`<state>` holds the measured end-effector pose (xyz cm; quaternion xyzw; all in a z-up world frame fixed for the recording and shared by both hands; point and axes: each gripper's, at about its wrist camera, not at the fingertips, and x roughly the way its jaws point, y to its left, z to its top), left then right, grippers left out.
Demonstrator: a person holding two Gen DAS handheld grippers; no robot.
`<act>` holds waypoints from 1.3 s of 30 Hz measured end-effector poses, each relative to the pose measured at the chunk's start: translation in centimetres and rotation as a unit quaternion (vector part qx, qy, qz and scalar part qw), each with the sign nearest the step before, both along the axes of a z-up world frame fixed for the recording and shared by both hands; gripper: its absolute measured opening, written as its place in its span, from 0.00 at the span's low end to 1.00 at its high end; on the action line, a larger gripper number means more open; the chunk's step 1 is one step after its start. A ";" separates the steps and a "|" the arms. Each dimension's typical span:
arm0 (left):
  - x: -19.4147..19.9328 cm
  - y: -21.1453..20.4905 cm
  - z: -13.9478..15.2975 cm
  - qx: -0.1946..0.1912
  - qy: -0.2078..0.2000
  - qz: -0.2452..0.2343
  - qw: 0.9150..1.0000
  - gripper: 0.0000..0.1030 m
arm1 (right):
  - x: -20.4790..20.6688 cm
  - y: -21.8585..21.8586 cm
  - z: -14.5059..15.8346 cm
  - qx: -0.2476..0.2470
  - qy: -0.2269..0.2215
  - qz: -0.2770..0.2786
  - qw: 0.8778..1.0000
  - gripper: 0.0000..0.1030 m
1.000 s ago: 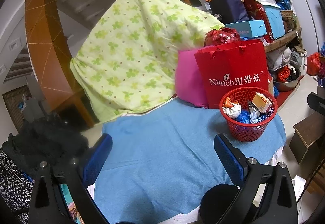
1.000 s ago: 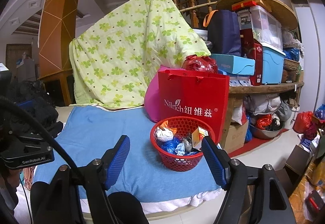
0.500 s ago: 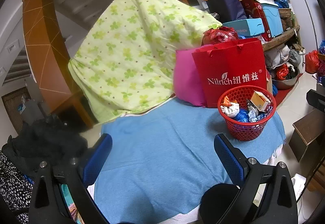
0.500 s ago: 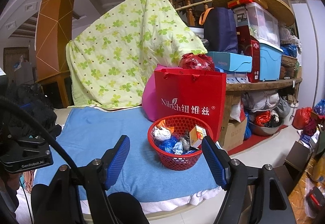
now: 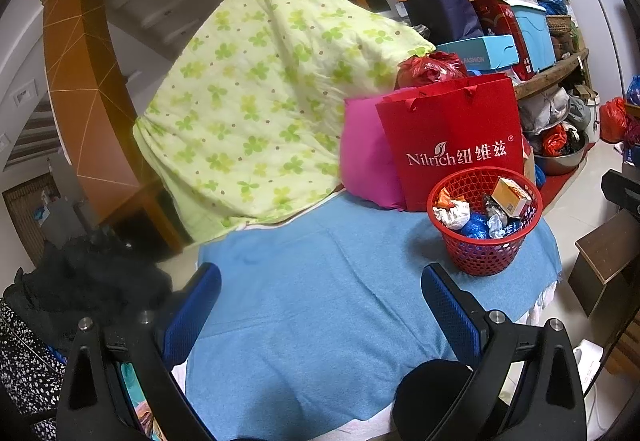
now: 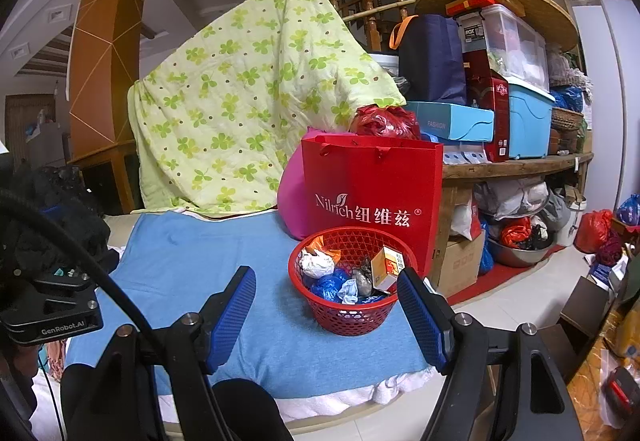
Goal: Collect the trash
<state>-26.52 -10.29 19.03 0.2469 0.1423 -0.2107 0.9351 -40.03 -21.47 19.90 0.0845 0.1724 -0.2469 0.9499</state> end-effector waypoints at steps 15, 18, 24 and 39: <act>-0.2 -0.3 -0.4 0.001 0.002 -0.003 1.000 0.97 | -0.1 -0.1 0.0 -0.001 -0.001 0.000 1.000 0.74; -0.2 -0.3 -0.5 0.001 0.003 -0.004 1.000 0.97 | -0.1 -0.1 0.0 -0.003 0.000 -0.001 1.000 0.74; -0.1 -0.1 -0.5 0.001 0.002 -0.004 1.000 0.97 | -0.1 0.0 0.0 -0.003 -0.001 -0.001 1.000 0.74; -0.1 0.0 -0.4 0.002 0.003 -0.005 1.000 0.97 | -0.1 0.4 0.1 -0.004 0.000 -0.001 1.000 0.74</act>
